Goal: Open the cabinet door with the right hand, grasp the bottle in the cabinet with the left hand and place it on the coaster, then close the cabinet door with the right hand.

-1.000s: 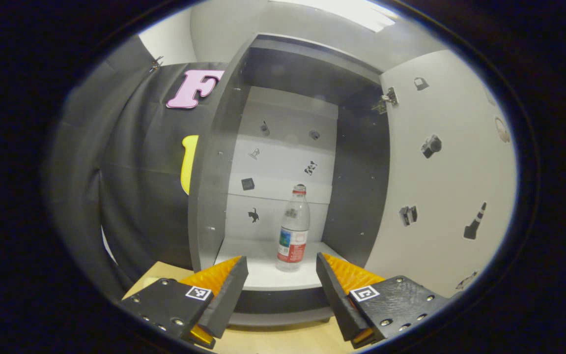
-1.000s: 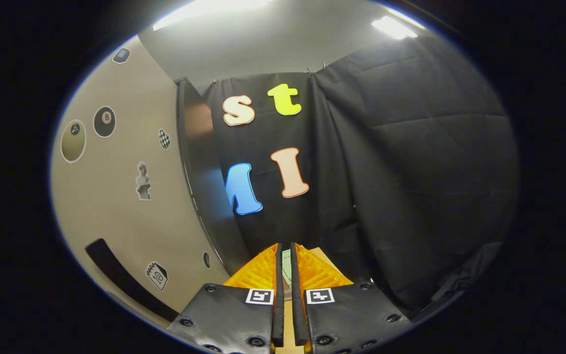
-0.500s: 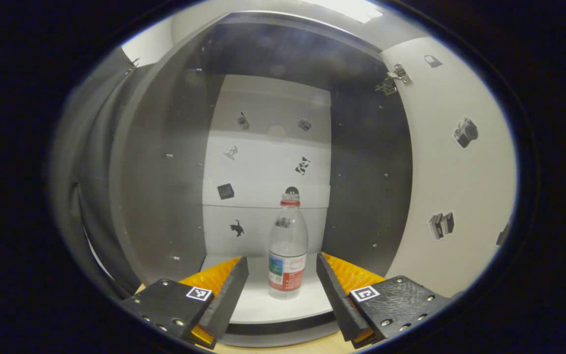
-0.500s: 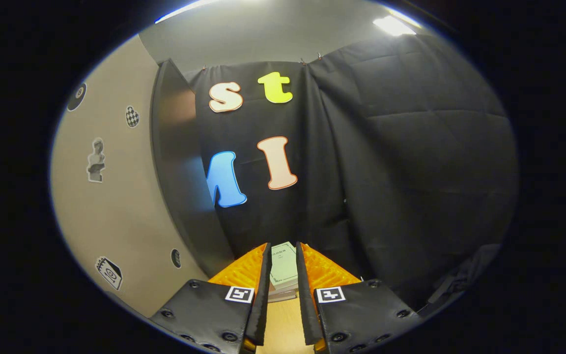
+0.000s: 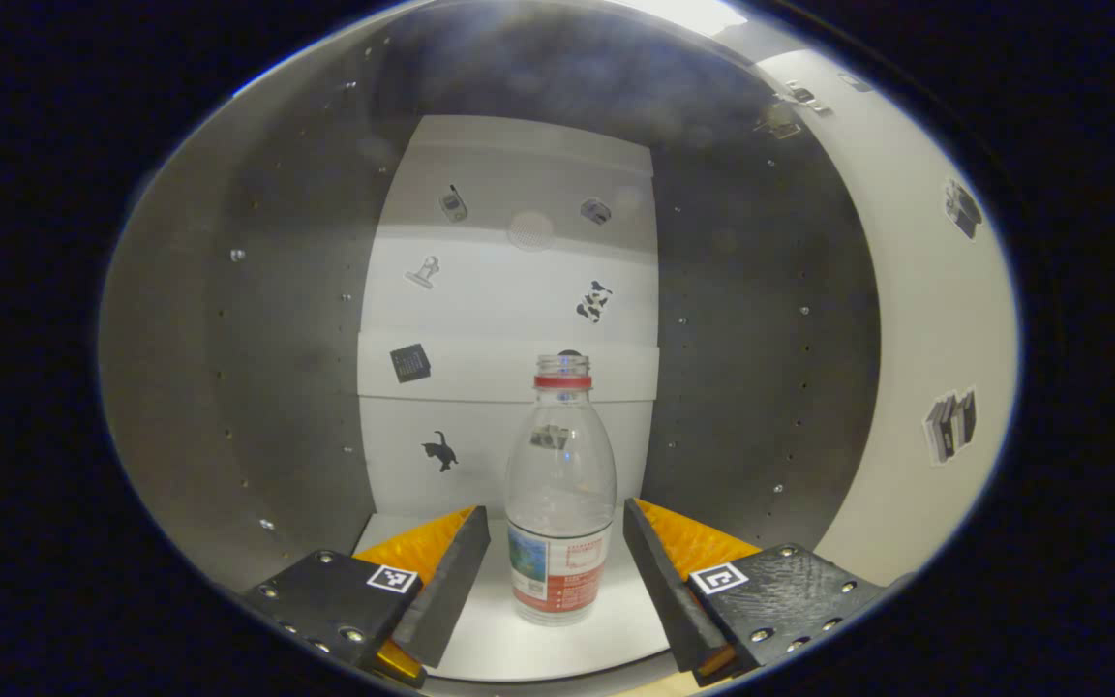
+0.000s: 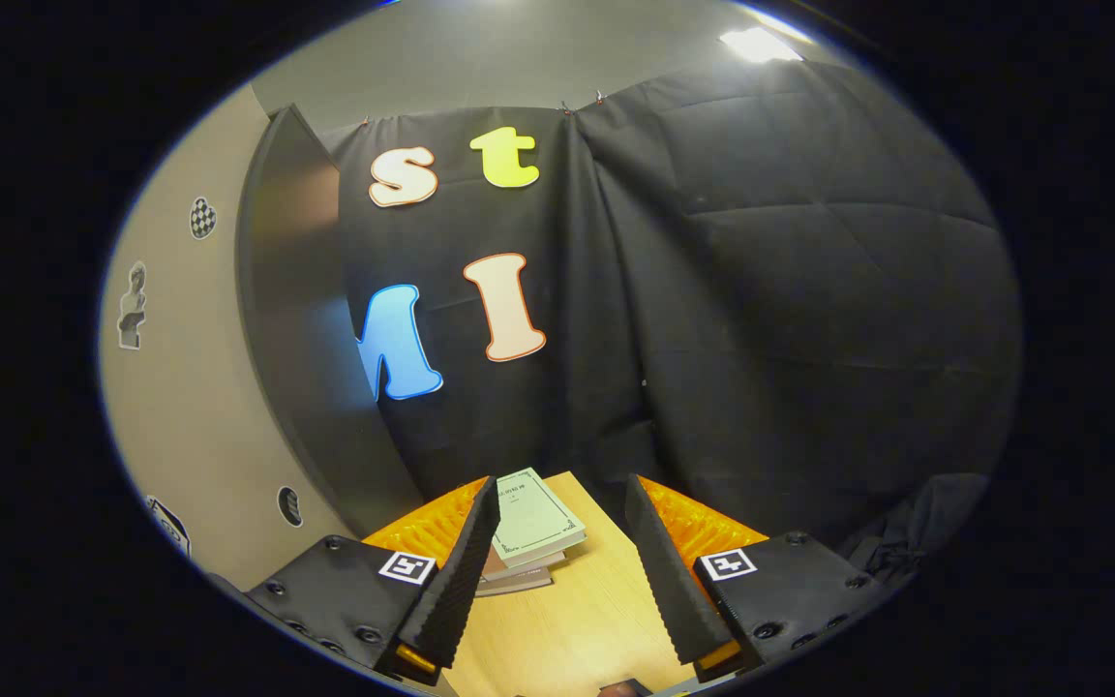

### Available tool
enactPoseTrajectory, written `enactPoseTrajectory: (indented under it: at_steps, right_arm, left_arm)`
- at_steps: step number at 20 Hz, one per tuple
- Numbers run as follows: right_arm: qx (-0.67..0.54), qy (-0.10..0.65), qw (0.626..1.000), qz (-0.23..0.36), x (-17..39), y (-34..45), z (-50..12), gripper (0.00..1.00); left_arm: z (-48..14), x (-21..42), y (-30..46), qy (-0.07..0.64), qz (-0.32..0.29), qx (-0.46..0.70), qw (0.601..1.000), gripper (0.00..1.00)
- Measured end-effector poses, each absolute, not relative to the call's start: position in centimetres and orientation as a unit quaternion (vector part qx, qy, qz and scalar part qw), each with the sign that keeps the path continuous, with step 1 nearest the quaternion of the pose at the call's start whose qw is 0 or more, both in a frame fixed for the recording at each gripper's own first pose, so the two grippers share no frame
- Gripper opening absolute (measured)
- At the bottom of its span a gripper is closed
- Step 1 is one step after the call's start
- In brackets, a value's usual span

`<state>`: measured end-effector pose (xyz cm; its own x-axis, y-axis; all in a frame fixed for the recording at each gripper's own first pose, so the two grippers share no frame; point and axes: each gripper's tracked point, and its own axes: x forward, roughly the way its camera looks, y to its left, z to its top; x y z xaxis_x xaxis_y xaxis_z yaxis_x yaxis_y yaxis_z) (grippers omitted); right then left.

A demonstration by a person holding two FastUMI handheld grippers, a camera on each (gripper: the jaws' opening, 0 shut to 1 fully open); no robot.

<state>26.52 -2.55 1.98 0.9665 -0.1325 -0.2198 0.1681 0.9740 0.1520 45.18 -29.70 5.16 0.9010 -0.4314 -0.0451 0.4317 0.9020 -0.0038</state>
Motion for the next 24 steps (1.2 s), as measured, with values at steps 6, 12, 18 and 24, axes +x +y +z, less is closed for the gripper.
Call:
enactPoseTrajectory:
  at_steps: [6,12,18,24]
  right_arm:
    - [0.093,0.107,0.985,-0.098,26.9,-4.1,1.3,0.84]
    - [0.093,0.115,0.983,-0.105,27.8,-4.5,0.5,0.97]
    - [0.093,0.123,0.983,-0.098,28.0,-4.1,-0.1,0.97]
    - [0.099,0.123,0.983,-0.094,27.4,-3.8,-0.3,0.97]
  left_arm:
    - [3.6,47.7,-30.6,0.035,-0.225,0.006,0.974,0.84]
    - [2.8,48.9,-31.2,0.038,-0.222,0.004,0.974,0.86]
    - [2.5,49.0,-31.0,0.044,-0.216,0.011,0.975,0.86]
    - [5.1,46.2,-30.7,0.023,-0.237,-0.007,0.971,0.74]
